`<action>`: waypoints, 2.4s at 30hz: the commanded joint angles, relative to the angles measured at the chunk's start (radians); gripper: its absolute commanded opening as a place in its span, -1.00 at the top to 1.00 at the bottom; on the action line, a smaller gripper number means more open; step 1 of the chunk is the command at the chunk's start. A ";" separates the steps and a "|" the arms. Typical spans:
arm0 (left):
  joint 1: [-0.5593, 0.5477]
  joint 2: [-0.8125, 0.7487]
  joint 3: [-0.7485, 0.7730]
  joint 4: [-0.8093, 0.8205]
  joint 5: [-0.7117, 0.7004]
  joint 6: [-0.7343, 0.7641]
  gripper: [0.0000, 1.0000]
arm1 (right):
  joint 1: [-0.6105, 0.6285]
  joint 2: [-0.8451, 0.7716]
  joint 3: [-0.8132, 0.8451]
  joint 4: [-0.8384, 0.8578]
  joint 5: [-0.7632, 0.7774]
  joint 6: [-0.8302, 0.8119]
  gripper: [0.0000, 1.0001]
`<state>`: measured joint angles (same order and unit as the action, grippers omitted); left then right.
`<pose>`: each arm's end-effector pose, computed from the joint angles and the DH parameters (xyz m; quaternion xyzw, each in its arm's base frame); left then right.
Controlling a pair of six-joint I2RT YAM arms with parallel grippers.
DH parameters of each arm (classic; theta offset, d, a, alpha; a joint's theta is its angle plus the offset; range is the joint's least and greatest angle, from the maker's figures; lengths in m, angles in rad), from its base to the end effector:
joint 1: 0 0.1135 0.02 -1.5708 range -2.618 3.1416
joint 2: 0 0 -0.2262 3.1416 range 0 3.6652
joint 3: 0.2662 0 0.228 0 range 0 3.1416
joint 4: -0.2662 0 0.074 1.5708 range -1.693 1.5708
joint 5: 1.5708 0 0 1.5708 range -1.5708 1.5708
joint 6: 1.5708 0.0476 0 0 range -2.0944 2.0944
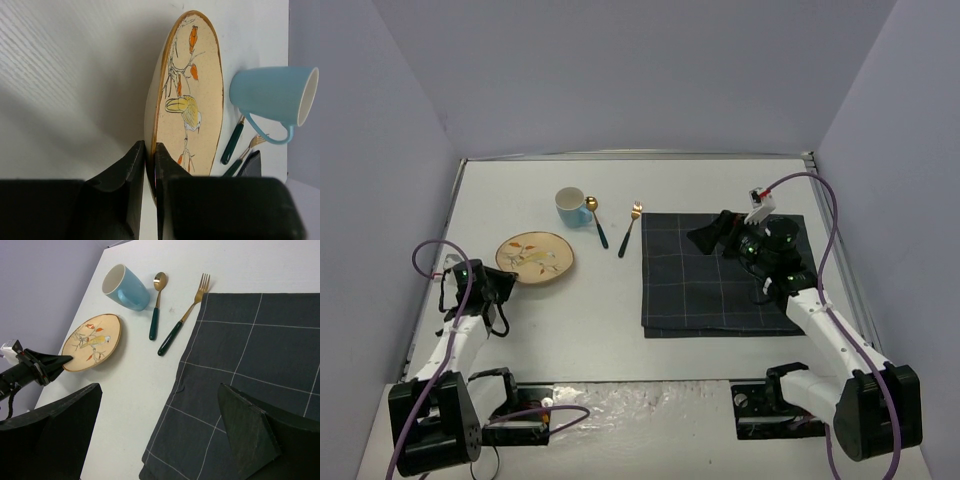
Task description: Set the dinner table for one person
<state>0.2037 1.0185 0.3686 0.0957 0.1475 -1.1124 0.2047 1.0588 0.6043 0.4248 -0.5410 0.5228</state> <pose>0.2127 0.0368 0.1570 -0.5044 0.7112 -0.2709 0.4079 0.2377 0.0744 0.2646 -0.0743 0.7122 0.4180 0.5591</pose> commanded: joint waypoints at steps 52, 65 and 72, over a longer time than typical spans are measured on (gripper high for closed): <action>-0.976 1.031 1.012 0.665 0.327 -0.010 1.00 | -0.001 -0.197 0.312 -0.353 0.224 -0.029 -0.97; -0.991 1.116 1.042 0.705 0.303 -0.016 1.00 | 0.000 -0.201 0.274 -0.353 0.214 -0.034 -0.97; -0.991 1.143 1.033 0.696 0.301 -0.040 1.00 | 0.001 -0.203 0.266 -0.354 0.214 -0.038 -0.97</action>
<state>-0.7902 2.2042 1.3205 0.5828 0.4186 -1.0903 0.2100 0.8711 0.8637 0.0139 -0.3286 0.4964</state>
